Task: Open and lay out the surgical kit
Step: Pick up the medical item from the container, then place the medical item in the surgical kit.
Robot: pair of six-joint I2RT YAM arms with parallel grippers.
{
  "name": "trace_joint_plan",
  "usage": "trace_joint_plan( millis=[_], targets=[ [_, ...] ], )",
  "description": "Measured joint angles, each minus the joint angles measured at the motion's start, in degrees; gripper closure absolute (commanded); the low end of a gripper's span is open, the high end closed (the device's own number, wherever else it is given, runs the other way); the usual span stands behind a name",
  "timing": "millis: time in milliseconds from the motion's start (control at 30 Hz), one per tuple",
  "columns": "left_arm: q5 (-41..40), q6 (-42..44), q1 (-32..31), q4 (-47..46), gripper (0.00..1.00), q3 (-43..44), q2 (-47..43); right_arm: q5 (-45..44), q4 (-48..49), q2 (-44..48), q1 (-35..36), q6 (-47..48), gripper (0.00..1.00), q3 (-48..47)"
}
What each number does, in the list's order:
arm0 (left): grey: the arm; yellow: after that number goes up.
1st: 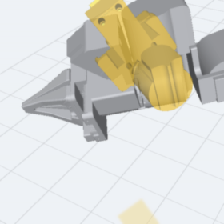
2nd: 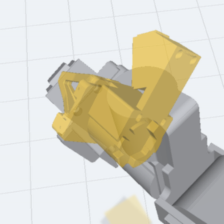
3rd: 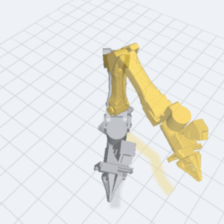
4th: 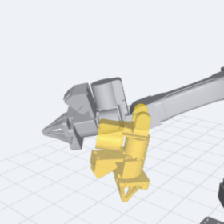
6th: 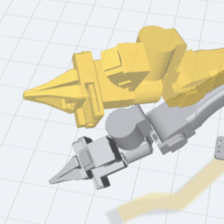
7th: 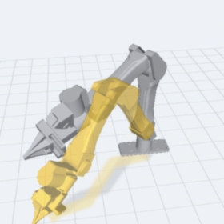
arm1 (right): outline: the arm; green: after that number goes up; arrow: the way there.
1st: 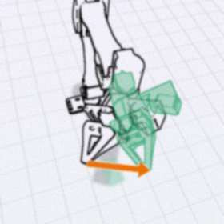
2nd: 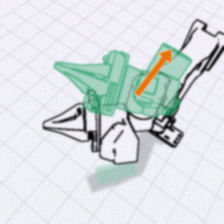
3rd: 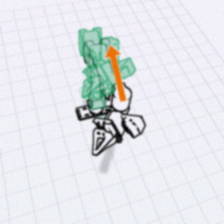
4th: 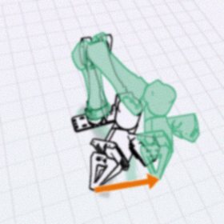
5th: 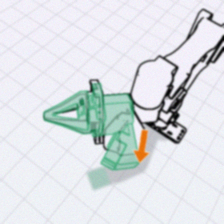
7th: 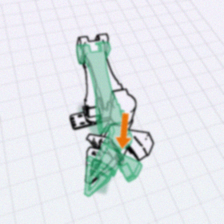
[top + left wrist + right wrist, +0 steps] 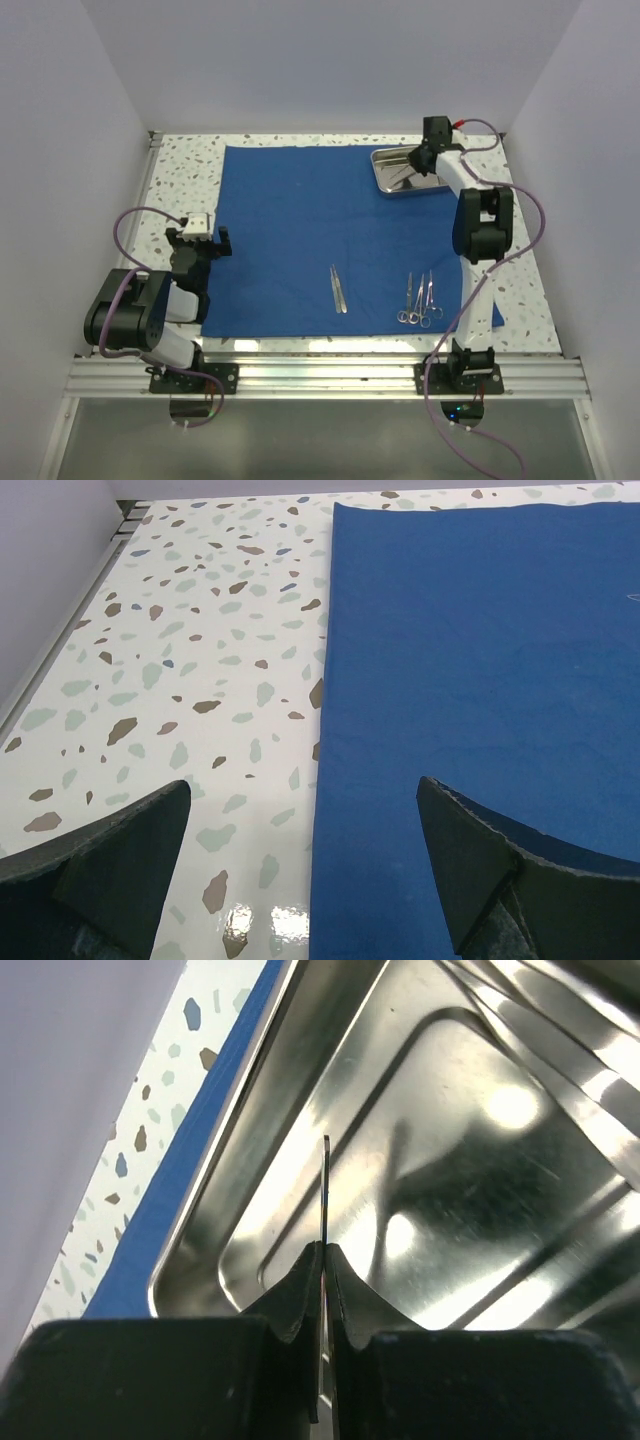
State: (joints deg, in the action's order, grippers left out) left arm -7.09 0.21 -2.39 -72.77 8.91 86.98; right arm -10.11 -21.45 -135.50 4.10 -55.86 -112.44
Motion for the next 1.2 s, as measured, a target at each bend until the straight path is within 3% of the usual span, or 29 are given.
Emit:
trace_joint_plan(
  millis=[400, 700, 900, 1200],
  targets=[
    [0.0, 0.0, 0.0, 0.02, 0.0, 0.0, 0.0, -1.95, 0.9, 20.96, -0.04, 3.76, 1.0, 14.14],
    [-0.02, 0.0, 0.0, 0.02, 0.0, 0.0, 0.04, 5.81, -2.34, 35.36, 3.13, 7.04, 1.0, 29.16],
    [0.0, 0.0, 0.0, 0.0, 0.0, 0.0, 0.04, 14.01, -7.98, 36.87, 8.7, 11.85, 1.0, 32.02],
    [0.0, 0.0, 0.0, 0.0, 0.0, 0.0, 0.04, 25.16, -19.82, 34.32, 17.79, 24.46, 1.0, 28.59]
  ],
)
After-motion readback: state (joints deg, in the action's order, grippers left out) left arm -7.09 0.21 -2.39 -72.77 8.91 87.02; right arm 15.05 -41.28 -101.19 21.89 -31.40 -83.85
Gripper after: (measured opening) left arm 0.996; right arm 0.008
